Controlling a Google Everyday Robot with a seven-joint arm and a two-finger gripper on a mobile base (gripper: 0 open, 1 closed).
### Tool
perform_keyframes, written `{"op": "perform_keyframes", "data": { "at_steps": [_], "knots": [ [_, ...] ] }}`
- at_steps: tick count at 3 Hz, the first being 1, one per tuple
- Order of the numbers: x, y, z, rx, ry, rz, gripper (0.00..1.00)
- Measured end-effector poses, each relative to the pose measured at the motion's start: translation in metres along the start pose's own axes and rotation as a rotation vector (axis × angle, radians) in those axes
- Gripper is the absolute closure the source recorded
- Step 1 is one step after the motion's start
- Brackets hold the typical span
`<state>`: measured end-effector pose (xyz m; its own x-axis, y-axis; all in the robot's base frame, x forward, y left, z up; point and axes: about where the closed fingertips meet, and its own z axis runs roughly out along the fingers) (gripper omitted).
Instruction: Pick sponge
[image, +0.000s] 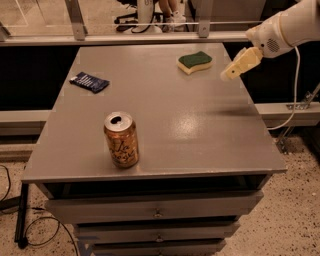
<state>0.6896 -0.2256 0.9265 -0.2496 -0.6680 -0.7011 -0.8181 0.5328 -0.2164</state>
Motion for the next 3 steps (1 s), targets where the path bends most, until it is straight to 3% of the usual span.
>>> {"op": "perform_keyframes", "data": {
  "at_steps": [2,3],
  "knots": [
    [-0.015,-0.036,0.098,0.058,-0.212,0.148,0.00],
    [-0.015,-0.058,0.128,0.073,-0.256,0.188,0.00]
  ]
}}
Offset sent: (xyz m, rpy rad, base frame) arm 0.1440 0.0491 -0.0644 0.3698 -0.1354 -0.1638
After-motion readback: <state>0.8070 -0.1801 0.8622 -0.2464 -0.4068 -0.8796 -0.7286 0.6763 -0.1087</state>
